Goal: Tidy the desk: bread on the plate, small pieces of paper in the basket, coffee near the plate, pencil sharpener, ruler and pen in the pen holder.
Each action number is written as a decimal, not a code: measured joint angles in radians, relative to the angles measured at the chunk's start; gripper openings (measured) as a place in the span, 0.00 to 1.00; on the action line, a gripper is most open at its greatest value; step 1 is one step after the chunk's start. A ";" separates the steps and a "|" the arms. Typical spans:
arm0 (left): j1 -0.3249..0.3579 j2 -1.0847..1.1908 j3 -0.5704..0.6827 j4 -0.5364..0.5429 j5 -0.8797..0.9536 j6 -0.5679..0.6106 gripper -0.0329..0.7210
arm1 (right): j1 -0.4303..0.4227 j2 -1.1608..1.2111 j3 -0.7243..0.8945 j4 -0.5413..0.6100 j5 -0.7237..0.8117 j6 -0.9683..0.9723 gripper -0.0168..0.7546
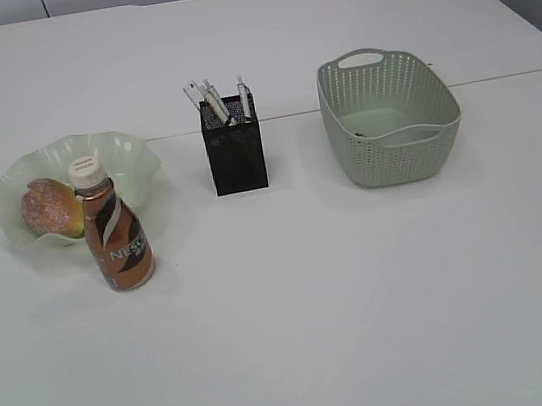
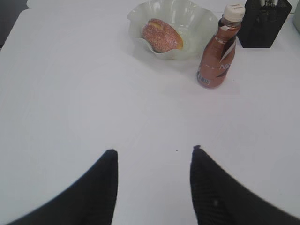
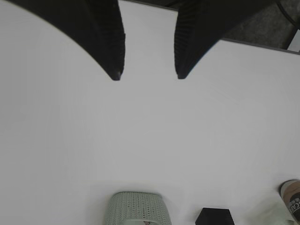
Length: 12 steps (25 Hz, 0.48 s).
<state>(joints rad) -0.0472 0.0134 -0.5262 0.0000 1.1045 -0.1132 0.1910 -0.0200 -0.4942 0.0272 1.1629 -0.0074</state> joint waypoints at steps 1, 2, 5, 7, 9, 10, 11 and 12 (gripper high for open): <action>0.000 0.000 0.000 0.000 0.000 0.000 0.53 | 0.000 0.000 0.000 0.000 0.000 0.000 0.36; 0.000 0.000 0.000 0.000 0.000 0.000 0.53 | 0.000 0.000 0.000 0.000 0.000 0.000 0.36; 0.000 0.000 0.000 0.000 0.000 0.000 0.52 | -0.004 0.000 0.000 -0.001 0.000 0.000 0.36; 0.000 0.000 0.000 0.000 0.000 0.000 0.52 | -0.030 0.000 0.000 -0.002 0.000 -0.002 0.36; 0.000 0.000 0.000 0.000 0.000 0.000 0.52 | -0.068 0.000 0.000 -0.002 0.000 -0.002 0.36; 0.000 0.000 0.000 0.000 0.000 0.000 0.52 | -0.081 0.000 0.000 -0.002 0.000 -0.002 0.36; 0.000 0.000 0.000 0.000 0.000 0.000 0.52 | -0.090 0.000 0.000 -0.002 0.000 -0.002 0.36; 0.000 0.000 0.000 0.000 0.000 0.000 0.52 | -0.094 0.000 0.000 -0.002 0.000 -0.002 0.36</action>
<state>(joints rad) -0.0472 0.0134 -0.5262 0.0000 1.1045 -0.1132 0.0968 -0.0200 -0.4942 0.0248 1.1629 -0.0091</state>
